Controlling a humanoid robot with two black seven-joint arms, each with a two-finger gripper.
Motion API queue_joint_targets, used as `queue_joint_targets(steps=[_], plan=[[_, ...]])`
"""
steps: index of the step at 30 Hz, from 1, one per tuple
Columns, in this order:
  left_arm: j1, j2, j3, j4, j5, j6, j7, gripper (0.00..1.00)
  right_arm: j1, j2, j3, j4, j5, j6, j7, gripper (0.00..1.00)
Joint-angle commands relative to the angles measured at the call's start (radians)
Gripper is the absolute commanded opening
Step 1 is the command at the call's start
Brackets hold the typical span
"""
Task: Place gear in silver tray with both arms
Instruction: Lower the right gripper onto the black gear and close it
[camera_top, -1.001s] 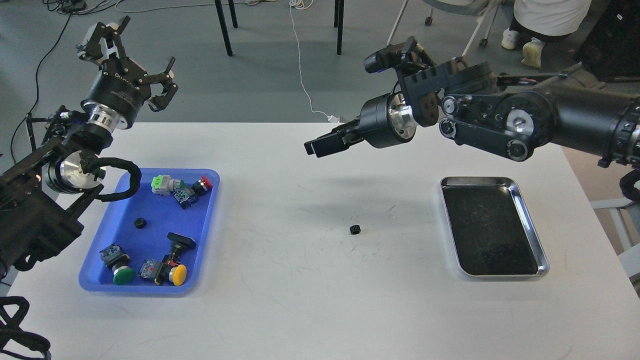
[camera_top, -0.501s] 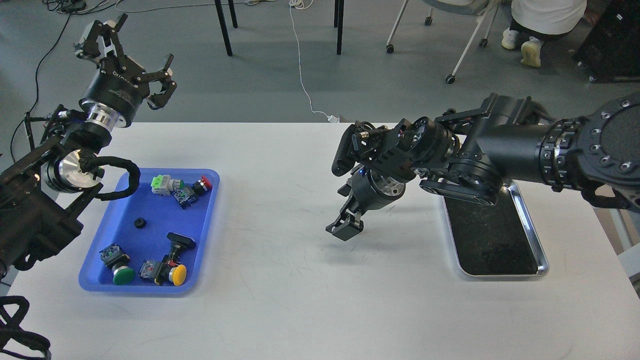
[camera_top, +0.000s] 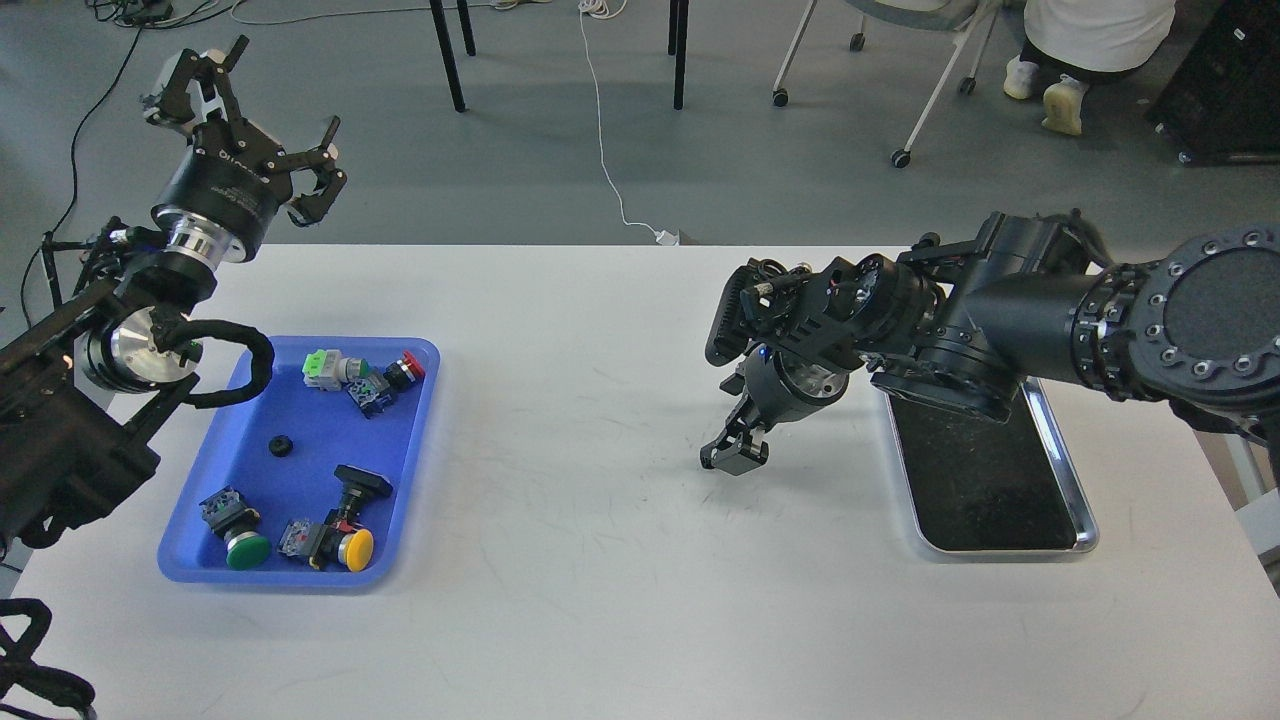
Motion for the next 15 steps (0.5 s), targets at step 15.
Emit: queue_joint_targets(steps=[15], plan=[[0.002,-0.001,0.002,0.0,0.002,0.001,-0.001,0.98,-0.082,0.0,0.005,0.002,0.01,-0.103,0.0,0.61]])
